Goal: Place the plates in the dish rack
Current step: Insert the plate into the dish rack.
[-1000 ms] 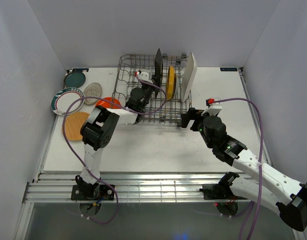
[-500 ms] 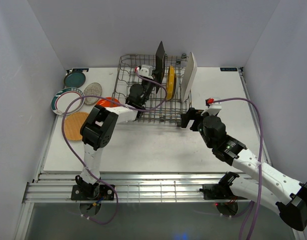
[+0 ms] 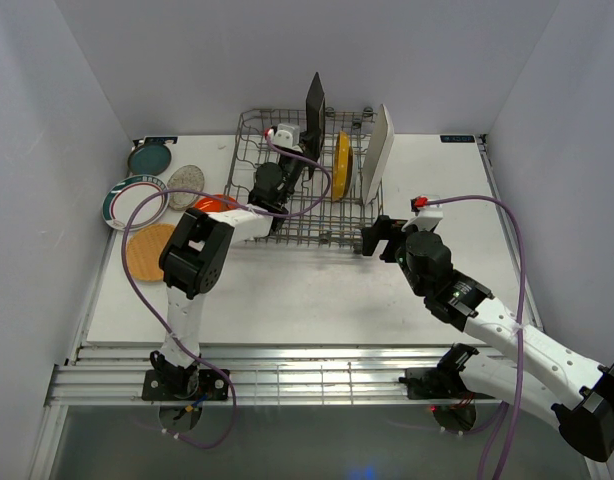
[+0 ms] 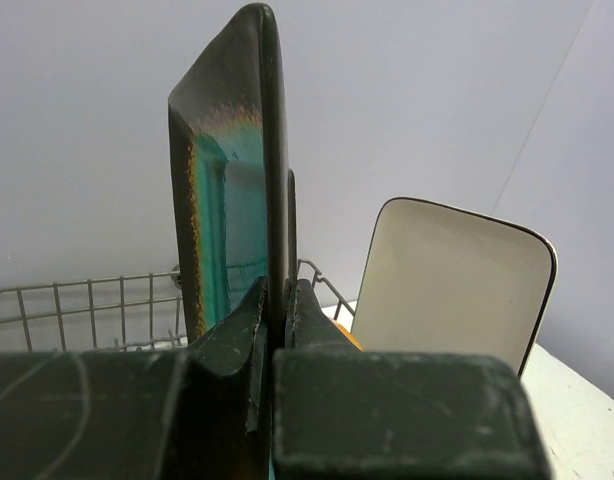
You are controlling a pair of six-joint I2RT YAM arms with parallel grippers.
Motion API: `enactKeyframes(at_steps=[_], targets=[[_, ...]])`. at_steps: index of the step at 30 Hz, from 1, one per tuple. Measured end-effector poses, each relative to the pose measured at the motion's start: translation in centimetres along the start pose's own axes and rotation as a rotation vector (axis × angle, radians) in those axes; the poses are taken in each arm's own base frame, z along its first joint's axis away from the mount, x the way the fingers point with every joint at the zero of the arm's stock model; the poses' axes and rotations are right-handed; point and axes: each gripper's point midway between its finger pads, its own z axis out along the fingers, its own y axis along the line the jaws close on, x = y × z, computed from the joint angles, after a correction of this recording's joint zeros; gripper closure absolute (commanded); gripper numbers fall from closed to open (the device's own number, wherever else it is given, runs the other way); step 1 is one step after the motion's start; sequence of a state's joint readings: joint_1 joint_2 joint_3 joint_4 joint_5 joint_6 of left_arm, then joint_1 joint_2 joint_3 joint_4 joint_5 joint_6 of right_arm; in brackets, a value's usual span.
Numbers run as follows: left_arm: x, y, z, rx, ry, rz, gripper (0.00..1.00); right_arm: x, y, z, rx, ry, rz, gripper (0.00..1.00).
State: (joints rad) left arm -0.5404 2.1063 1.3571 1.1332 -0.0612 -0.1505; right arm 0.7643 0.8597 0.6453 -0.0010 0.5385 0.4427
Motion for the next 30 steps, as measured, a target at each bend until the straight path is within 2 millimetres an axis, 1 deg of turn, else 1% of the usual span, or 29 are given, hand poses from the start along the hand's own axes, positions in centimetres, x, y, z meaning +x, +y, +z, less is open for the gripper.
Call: enactKeyframes(at_steps=[8,12,15,22,26,30], targets=[[0.1,0.0,-0.1,0.004,0.002,-0.008,1.0,0.1,0.0,0.1,0.001,0.004,-0.002,0.09],[0.6,0.0,-0.3,0.006,0.012,-0.014,1.0,0.2,0.0,0.1,0.002,0.006,-0.003,0.09],[1.4,0.1,-0.5,0.006,0.027,-0.015,1.0,0.2,0.0,0.1,0.002,0.006,-0.003,0.09],[3.3,0.7,-1.7,-0.004,0.08,-0.02,1.0,0.2,0.0,0.1,-0.001,0.007,-0.003,0.09],[4.3,0.9,-1.9,-0.007,0.094,-0.023,1.0,0.2,0.0,0.1,-0.001,0.007,-0.003,0.09],[5.9,1.2,-2.3,-0.012,0.12,-0.024,1.0,0.2,0.0,0.1,-0.001,0.007,-0.003,0.09]])
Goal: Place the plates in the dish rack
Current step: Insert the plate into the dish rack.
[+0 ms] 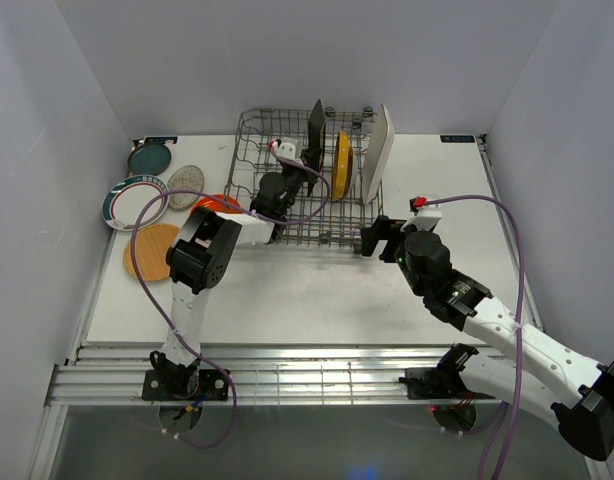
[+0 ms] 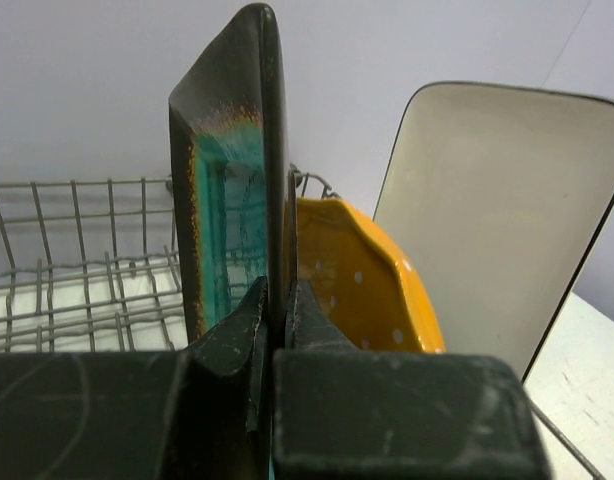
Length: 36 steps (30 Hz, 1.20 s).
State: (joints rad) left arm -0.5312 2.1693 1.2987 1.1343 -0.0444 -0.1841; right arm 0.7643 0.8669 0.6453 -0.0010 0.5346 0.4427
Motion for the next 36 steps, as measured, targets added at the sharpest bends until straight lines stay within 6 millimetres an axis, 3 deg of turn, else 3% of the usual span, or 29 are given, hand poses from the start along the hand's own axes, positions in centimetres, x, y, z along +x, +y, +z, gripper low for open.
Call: enactKeyframes(at_steps=[4,25,36], targets=[[1.1,0.2,-0.2,-0.002,0.019,0.0,1.0,0.0,0.0,0.0,0.0,0.0,0.0,0.09],[1.0,0.7,-0.2,-0.003,0.002,-0.032,1.0,0.0,0.0,0.0,0.0,0.0,0.0,0.09],[1.5,0.5,-1.6,0.02,-0.014,-0.039,1.0,0.0,0.0,0.0,-0.001,0.0,0.0,0.09]])
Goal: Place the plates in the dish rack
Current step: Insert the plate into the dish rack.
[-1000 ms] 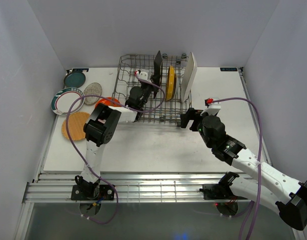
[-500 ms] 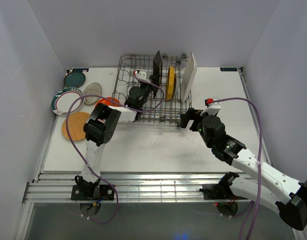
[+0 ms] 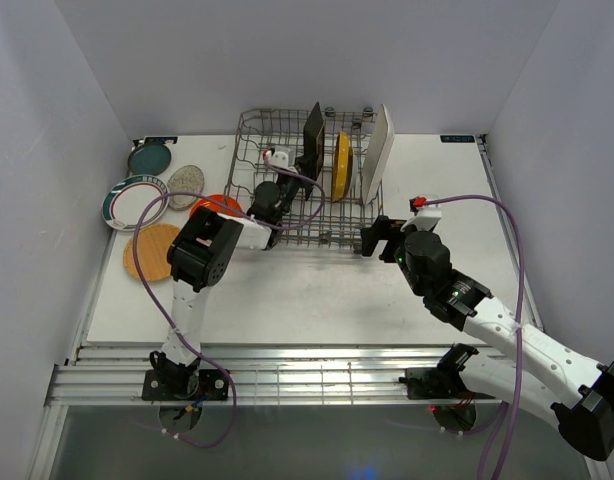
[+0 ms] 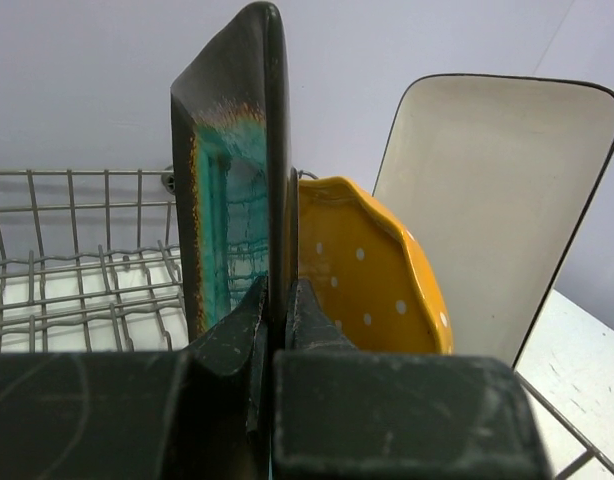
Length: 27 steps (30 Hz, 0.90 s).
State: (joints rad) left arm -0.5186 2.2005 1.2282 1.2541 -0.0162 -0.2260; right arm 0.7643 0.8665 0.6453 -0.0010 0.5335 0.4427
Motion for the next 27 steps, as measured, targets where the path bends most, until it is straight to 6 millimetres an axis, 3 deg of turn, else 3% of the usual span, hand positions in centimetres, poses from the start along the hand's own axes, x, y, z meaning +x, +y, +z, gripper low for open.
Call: enactKeyframes(at_steps=[11,19,27], targets=[[0.8,-0.7,-1.8,0.055,-0.004,0.03,1.0,0.0,0.2,-0.1,-0.011,0.001,0.002,0.09],[1.9,-2.6,-3.1,0.084,0.009,0.098,1.0,-0.1,0.2,-0.2,-0.016,0.0,0.003,0.09],[2.4,-2.5,-4.1,0.073,0.01,0.105,1.0,-0.3,0.3,-0.3,-0.022,-0.006,0.007,0.09]])
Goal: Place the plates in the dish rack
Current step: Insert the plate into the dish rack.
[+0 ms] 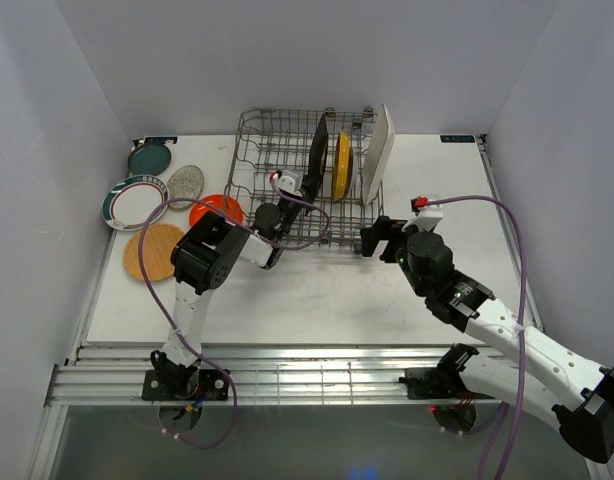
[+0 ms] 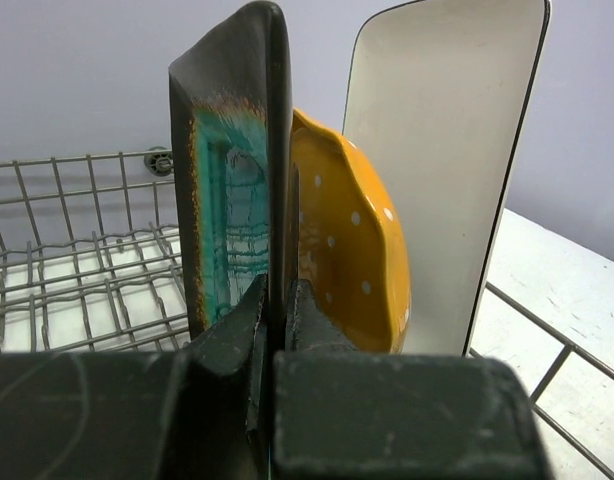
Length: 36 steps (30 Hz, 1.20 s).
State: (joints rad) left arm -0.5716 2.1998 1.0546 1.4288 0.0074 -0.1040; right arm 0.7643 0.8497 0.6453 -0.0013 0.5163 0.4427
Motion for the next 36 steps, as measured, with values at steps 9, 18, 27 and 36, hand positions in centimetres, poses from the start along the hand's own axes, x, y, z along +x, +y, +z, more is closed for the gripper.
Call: enactKeyframes(at_steps=[9,18,27,36], targets=[[0.2,-0.3,-0.8,0.006,-0.003,0.017,1.0,0.0,0.0,0.0,0.0,0.0,0.003,0.09],[0.5,-0.5,-1.1,0.006,0.002,0.032,0.78,0.0,0.0,0.0,0.0,0.001,0.003,0.09],[3.6,-1.7,-2.7,0.029,0.119,-0.007,0.55,0.1,0.0,0.0,0.0,0.002,0.002,0.09],[4.7,-1.9,-3.3,0.026,0.16,-0.018,0.35,0.1,0.0,0.0,-0.002,0.003,0.003,0.09]])
